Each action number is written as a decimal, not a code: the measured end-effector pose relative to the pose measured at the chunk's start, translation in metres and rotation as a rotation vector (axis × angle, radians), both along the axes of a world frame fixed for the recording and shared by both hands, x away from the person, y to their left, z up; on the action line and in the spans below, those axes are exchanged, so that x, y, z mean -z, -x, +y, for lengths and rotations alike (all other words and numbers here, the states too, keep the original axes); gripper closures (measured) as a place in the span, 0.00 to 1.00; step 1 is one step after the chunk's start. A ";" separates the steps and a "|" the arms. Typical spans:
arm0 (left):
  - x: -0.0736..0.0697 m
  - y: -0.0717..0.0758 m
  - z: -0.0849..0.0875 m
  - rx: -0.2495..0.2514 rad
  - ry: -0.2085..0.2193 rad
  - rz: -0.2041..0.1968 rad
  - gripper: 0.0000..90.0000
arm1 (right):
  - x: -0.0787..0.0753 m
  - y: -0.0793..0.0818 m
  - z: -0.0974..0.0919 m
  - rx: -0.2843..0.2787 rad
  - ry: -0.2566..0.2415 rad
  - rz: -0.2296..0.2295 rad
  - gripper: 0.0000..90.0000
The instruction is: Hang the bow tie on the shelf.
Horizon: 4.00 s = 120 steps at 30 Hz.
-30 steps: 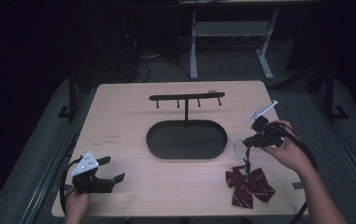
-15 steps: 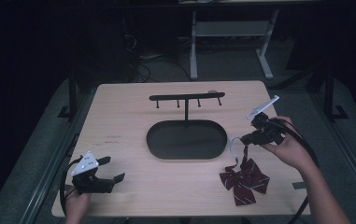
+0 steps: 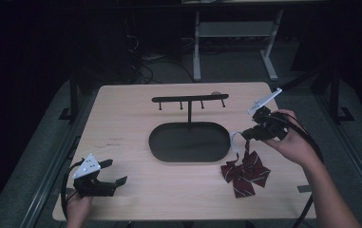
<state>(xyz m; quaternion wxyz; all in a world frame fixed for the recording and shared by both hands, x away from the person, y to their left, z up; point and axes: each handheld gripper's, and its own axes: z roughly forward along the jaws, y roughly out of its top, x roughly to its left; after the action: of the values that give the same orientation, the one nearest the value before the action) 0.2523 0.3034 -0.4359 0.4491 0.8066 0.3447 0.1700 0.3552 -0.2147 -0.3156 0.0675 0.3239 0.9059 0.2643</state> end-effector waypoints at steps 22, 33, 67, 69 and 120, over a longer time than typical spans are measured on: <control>0.000 0.000 0.001 0.003 -0.002 -0.009 0.14 | -0.030 -0.007 0.020 -0.037 0.005 -0.055 0.96; -0.001 0.000 0.000 0.001 0.001 -0.009 0.14 | -0.043 -0.010 0.027 -0.047 -0.004 -0.077 0.96; 0.000 -0.004 0.000 0.001 0.010 0.000 0.15 | -0.055 -0.052 0.038 -0.032 -0.001 -0.053 0.96; 0.000 -0.004 0.000 0.004 0.004 0.002 0.15 | -0.057 -0.053 0.038 -0.032 -0.001 -0.055 0.96; 0.000 -0.003 0.000 0.009 0.010 0.002 0.14 | -0.054 -0.101 0.041 0.070 0.039 -0.021 0.96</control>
<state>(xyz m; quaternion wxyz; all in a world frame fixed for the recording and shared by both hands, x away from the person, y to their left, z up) 0.2553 0.3032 -0.4360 0.4536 0.8060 0.3425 0.1654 0.4567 -0.1736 -0.2621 0.0925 0.3511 0.8983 0.2474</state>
